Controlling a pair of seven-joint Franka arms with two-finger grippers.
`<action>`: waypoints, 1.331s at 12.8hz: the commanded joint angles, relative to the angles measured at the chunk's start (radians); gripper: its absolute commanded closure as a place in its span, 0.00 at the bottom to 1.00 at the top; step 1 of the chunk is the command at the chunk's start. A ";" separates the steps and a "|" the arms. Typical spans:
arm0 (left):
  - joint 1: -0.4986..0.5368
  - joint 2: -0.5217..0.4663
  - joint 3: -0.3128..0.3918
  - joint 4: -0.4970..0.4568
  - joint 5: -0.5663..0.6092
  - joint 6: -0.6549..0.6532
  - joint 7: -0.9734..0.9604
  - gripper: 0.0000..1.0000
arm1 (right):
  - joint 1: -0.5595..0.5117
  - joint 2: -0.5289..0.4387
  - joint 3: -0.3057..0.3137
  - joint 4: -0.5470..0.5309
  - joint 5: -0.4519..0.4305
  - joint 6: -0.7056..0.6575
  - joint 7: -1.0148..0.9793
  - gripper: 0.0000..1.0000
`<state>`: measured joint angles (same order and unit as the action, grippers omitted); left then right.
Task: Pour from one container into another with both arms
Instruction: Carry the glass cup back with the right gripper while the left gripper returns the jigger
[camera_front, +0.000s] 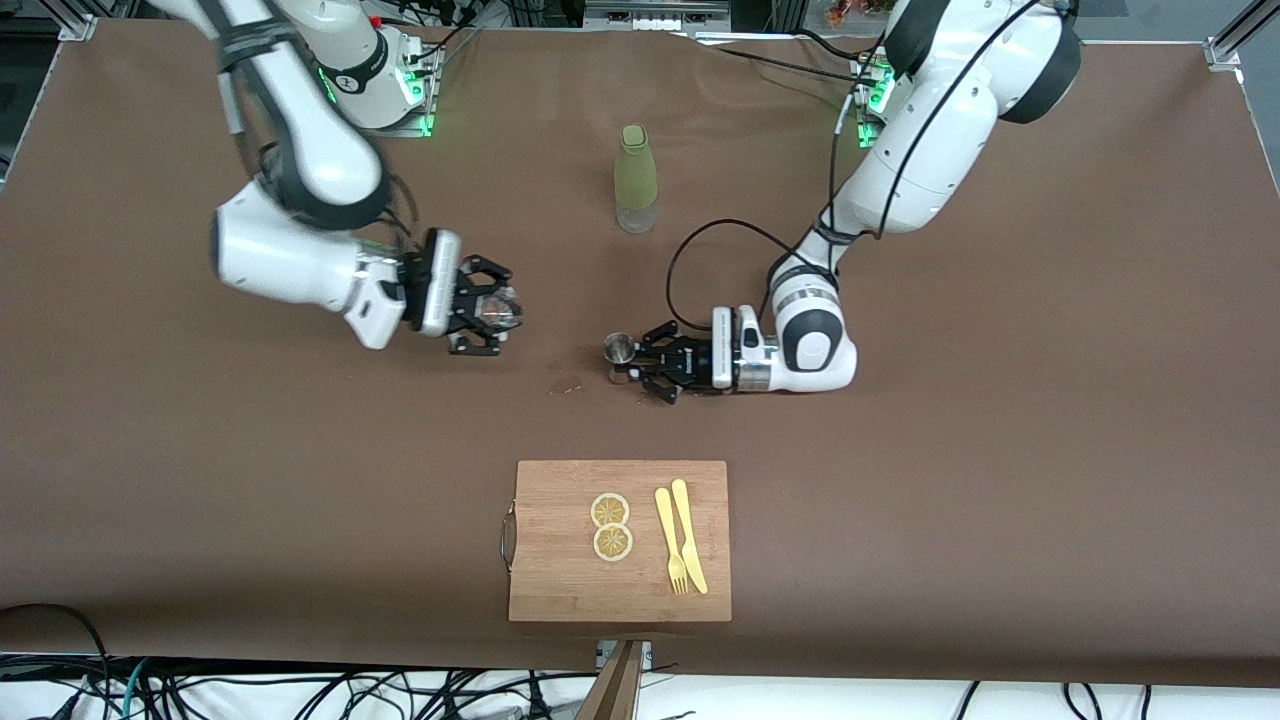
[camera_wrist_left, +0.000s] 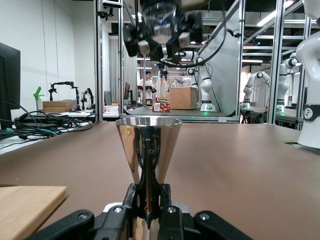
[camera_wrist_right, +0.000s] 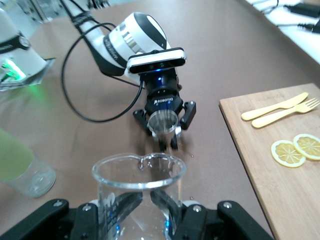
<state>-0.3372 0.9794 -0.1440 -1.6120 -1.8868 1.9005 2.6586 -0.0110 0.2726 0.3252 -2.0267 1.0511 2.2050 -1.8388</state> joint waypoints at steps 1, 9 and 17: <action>0.069 -0.096 0.015 -0.143 0.044 -0.079 0.098 1.00 | -0.023 0.002 -0.105 0.003 0.069 -0.178 -0.170 0.91; 0.271 -0.237 0.185 -0.342 0.364 -0.286 0.164 1.00 | -0.159 0.213 -0.324 0.046 0.067 -0.577 -0.586 0.91; 0.481 -0.240 0.388 -0.353 0.607 -0.564 0.262 1.00 | -0.216 0.408 -0.387 0.054 0.066 -0.605 -0.881 0.90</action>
<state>0.0994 0.7494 0.2465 -1.9387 -1.3199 1.3800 2.7607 -0.1997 0.6224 -0.0605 -1.9972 1.0978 1.6311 -2.6558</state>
